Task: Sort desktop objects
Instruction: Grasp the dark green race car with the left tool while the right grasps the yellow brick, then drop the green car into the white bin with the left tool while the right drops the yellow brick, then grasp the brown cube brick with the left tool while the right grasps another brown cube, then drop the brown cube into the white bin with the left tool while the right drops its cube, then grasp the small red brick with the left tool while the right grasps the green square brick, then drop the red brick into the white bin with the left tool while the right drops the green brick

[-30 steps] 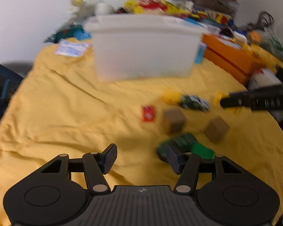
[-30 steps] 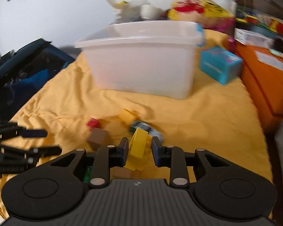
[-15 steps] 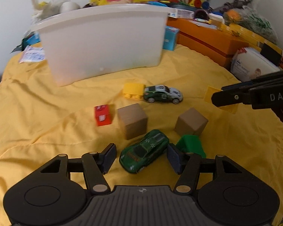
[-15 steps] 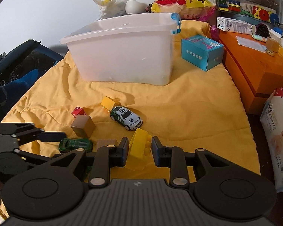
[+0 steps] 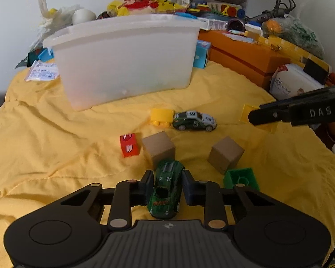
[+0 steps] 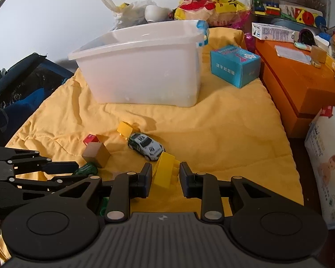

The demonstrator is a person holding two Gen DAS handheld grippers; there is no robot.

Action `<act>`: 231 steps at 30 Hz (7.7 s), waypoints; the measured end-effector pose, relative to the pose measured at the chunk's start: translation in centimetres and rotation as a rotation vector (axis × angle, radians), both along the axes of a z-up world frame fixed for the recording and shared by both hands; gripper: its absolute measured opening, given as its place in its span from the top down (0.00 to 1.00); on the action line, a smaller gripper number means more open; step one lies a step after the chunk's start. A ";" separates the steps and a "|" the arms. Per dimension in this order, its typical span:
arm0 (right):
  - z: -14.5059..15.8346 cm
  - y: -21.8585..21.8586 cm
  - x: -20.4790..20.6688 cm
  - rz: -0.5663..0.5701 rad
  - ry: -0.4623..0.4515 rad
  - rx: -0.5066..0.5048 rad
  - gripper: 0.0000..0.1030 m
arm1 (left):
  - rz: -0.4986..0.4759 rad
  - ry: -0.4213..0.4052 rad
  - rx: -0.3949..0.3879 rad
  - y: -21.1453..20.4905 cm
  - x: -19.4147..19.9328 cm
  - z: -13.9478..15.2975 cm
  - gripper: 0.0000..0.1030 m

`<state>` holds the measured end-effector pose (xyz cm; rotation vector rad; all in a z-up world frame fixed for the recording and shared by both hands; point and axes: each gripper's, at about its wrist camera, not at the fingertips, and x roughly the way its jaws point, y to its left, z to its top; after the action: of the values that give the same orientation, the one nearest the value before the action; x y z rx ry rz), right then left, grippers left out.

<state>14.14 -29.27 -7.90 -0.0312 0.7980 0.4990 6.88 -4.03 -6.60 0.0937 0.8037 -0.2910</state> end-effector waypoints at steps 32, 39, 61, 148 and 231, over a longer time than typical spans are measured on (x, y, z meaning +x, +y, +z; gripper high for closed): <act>6.4 2.8 3.4 0.008 -0.145 0.106 0.71 | 0.171 -0.177 -0.076 6.4 5.3 11.1 0.67; 9.8 3.9 7.7 -0.001 -0.224 0.123 0.71 | 0.189 -0.230 -0.065 7.0 10.3 14.6 0.67; 10.4 5.6 13.6 -0.028 -0.217 0.099 0.26 | 0.282 -0.217 -0.010 8.1 16.0 14.1 0.34; 11.3 5.9 15.9 0.001 -0.224 0.095 0.68 | 0.219 -0.253 -0.043 6.3 18.5 16.8 0.69; 10.7 5.1 12.6 0.030 -0.237 0.111 0.55 | 0.225 -0.209 -0.006 6.3 14.4 15.0 0.79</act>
<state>26.77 -24.18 2.77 0.0009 0.5376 0.5562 21.30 2.23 8.37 0.0267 0.5993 -0.0693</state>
